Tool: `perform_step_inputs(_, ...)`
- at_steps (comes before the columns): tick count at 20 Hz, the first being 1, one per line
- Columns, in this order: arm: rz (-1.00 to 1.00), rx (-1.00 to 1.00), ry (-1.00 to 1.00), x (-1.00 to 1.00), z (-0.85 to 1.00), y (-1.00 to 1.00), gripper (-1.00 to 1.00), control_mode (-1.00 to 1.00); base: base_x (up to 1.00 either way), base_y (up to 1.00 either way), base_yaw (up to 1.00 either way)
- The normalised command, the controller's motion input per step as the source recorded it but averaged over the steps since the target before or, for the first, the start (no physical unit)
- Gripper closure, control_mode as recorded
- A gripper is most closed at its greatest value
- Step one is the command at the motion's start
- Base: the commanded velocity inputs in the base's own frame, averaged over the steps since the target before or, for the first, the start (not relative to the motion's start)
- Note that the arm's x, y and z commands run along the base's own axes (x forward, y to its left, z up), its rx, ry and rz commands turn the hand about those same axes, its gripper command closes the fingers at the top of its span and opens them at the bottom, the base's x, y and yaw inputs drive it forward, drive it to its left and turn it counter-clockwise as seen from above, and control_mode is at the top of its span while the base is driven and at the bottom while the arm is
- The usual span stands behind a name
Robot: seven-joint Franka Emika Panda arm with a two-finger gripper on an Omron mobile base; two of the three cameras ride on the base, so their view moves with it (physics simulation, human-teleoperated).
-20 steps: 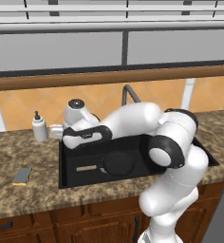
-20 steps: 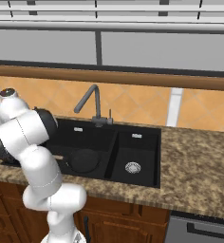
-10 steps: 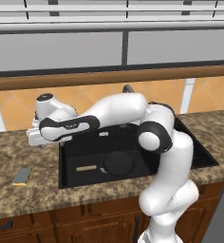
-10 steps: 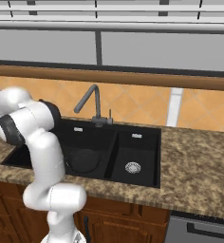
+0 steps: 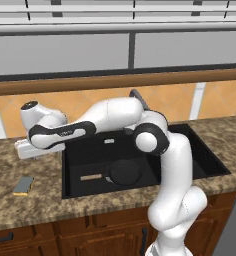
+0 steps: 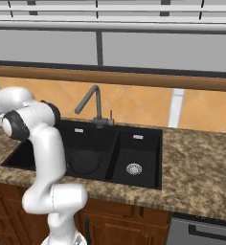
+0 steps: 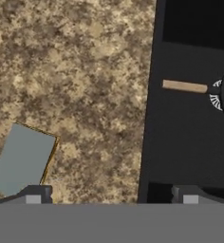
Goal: Pick the pan and sponge and place them into the sink. Then turn on the water.
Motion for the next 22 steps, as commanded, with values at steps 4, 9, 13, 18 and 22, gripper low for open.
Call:
perform_step_inputs(4,0.0,0.04,0.0,-0.31,-0.15,0.08,-1.0,-1.0,0.0,0.0,0.0)
perform_step_inputs(9,0.0,0.11,0.0,-0.41,-0.24,0.13,-1.0,-1.0,0.0,0.0,0.0)
perform_step_inputs(13,0.0,0.19,0.0,-0.25,-0.3,0.15,-1.0,-1.0,0.0,0.0,0.0)
perform_step_inputs(18,0.0,0.19,0.0,-0.01,-0.33,0.21,-1.0,-1.0,0.0,0.0,0.0)
perform_step_inputs(22,-0.02,0.01,0.0,0.01,-0.38,0.33,-1.0,-1.0,0.0,0.0,0.0)
